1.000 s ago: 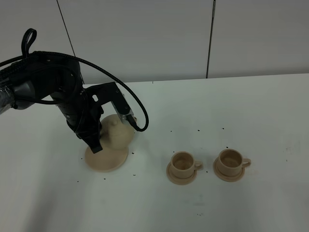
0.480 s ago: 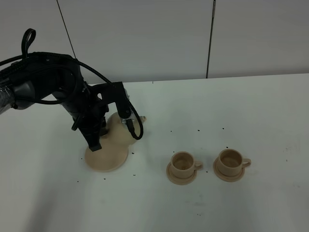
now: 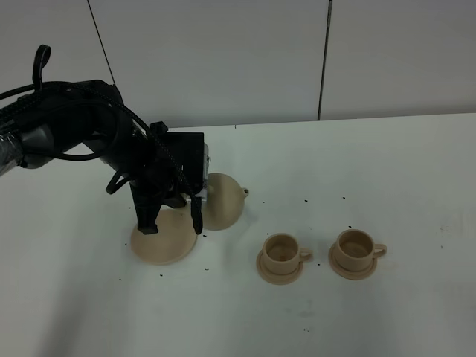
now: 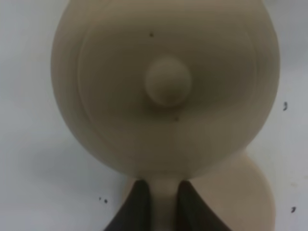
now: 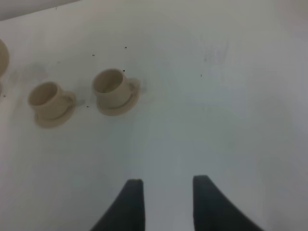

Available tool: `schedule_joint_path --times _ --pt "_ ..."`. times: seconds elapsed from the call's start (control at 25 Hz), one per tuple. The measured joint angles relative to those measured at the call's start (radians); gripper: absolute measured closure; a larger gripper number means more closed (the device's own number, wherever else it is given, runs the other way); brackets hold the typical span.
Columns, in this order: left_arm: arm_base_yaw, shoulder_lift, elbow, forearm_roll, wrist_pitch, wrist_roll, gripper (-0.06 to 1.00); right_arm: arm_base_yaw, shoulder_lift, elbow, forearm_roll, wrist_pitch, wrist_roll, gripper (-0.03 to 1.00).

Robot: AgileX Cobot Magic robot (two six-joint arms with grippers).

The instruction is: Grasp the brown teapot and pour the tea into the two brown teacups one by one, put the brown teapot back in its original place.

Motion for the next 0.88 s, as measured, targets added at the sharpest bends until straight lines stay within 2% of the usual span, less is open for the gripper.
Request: schedule_joint_path --times 0.36,0.52,0.88 --pt "0.0 0.0 0.0 -0.025 0.091 0.001 0.77 0.0 0.0 0.0 0.0 0.0 0.0 0.72" --pt "0.0 0.0 0.0 -0.028 0.101 0.001 0.77 0.0 0.0 0.0 0.0 0.0 0.0 0.72" --pt "-0.031 0.0 -0.008 -0.096 0.104 -0.032 0.77 0.0 0.0 0.0 0.0 0.0 0.0 0.72"
